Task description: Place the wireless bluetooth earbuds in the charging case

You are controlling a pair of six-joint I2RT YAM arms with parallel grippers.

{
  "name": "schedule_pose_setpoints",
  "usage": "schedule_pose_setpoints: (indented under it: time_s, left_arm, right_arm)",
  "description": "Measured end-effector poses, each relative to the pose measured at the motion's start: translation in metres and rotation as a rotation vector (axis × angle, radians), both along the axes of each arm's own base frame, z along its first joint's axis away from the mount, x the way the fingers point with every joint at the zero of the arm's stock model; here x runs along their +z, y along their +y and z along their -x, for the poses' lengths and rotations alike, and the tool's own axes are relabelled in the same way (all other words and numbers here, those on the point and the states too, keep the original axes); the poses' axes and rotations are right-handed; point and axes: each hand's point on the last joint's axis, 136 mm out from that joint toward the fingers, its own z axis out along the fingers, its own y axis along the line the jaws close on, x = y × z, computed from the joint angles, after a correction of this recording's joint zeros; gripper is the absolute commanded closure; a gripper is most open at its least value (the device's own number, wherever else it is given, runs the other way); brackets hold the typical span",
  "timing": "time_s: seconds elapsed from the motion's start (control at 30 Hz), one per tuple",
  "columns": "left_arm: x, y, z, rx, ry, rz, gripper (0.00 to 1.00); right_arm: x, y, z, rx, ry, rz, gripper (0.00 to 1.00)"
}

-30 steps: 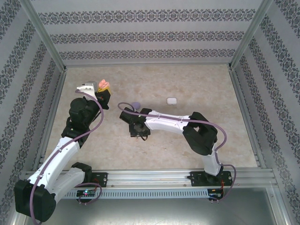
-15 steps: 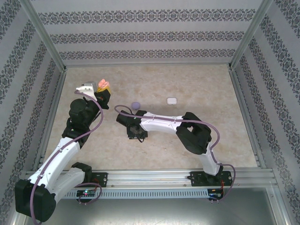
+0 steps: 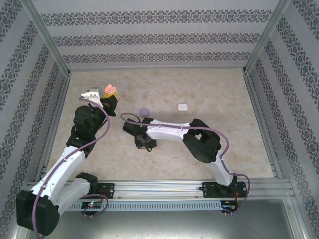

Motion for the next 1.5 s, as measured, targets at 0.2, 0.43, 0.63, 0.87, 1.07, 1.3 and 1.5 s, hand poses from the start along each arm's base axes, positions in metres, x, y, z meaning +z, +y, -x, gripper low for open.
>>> schedule_pose_setpoints:
  time_s: [0.2, 0.43, 0.63, 0.87, 1.07, 1.3, 1.5]
  left_arm:
    - [-0.003, 0.000, 0.000, 0.000, 0.006, 0.003, 1.00]
    - [0.001, 0.000, 0.000, 0.000, -0.007, 0.015, 1.00]
    - [0.002, 0.000, 0.000, 0.000, -0.008, 0.021, 1.00]
    - [0.000, -0.001, -0.001, -0.004, -0.001, 0.024, 1.00]
    - [0.001, -0.006, -0.005, -0.028, 0.019, 0.021, 1.00]
    - [0.006, -0.013, -0.003, -0.069, 0.000, 0.002, 1.00]
    - [0.006, -0.025, -0.002, -0.135, -0.066, -0.067, 1.00]
  right_arm:
    - [-0.001, -0.001, 0.000, -0.001, 0.005, 0.013, 0.71]
    - [-0.001, -0.003, 0.000, -0.002, 0.007, 0.024, 0.76]
    - [0.000, -0.003, 0.000, -0.016, 0.004, 0.022, 0.80]
    - [0.006, -0.005, -0.003, -0.017, -0.028, 0.012, 0.81]
    - [0.047, -0.010, -0.013, -0.017, -0.113, -0.046, 0.80]
    - [0.101, -0.042, -0.045, -0.057, -0.231, -0.114, 0.80]
    - [0.131, -0.084, -0.081, -0.097, -0.308, -0.117, 0.80]
